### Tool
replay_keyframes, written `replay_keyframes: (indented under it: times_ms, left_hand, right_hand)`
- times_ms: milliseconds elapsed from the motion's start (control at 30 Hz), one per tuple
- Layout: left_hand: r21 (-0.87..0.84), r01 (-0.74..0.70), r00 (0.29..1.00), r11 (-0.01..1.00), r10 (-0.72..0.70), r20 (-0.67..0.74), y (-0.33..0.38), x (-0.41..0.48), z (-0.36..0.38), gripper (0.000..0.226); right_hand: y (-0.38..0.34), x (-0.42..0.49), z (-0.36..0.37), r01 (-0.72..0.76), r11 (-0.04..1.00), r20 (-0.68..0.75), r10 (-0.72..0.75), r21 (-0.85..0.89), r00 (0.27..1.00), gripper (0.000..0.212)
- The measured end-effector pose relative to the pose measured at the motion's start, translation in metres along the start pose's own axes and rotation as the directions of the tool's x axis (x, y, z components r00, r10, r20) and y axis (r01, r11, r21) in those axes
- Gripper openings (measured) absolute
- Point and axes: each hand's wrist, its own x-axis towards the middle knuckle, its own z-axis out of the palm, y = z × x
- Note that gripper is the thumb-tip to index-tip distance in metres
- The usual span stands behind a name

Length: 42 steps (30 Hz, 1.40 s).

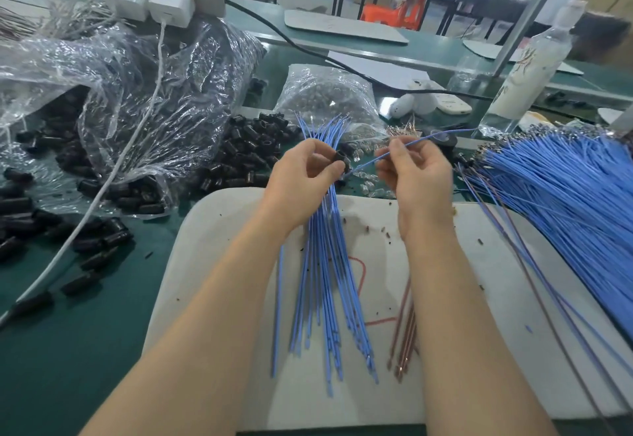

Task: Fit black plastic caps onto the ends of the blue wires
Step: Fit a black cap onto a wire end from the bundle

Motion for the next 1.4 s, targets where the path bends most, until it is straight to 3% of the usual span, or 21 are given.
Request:
replay_keyframes:
  times_ms: [100,367,900,1167,1267,1400]
  left_hand:
    - [0.132,-0.103,0.989,0.986,0.115,-0.088,-0.002,0.000,-0.001,0.011]
    - [0.135,-0.143,0.980,0.980,0.159,-0.118,-0.004,-0.002,0.001,0.018]
    - [0.266,-0.183,0.975,0.946,0.210,-0.076,-0.003,-0.003,0.002,0.023]
    - [0.274,-0.299,0.953,0.914,0.297,0.050,0.005,-0.008,0.005,0.023]
    - [0.234,-0.285,0.958,0.930,0.286,0.030,0.010,-0.011,0.006,0.025]
    - [0.199,-0.280,0.960,0.939,0.280,0.028,0.014,-0.013,0.006,0.016]
  right_hand:
    - [-0.003,-0.001,-0.002,0.085,0.995,-0.062,-0.081,0.057,0.995,0.015]
    - [-0.009,-0.009,0.003,0.258,0.966,-0.058,-0.257,0.013,0.965,0.015]
    - [-0.006,-0.013,0.007,0.385,0.916,-0.019,-0.389,-0.113,0.921,0.013]
    - [-0.008,-0.008,0.003,0.241,0.969,-0.091,-0.236,0.048,0.968,0.016]
    - [-0.009,-0.007,0.002,0.179,0.975,-0.106,-0.166,0.130,0.980,0.017]
    - [-0.008,-0.008,0.004,0.133,0.990,-0.054,-0.131,0.035,0.990,0.018]
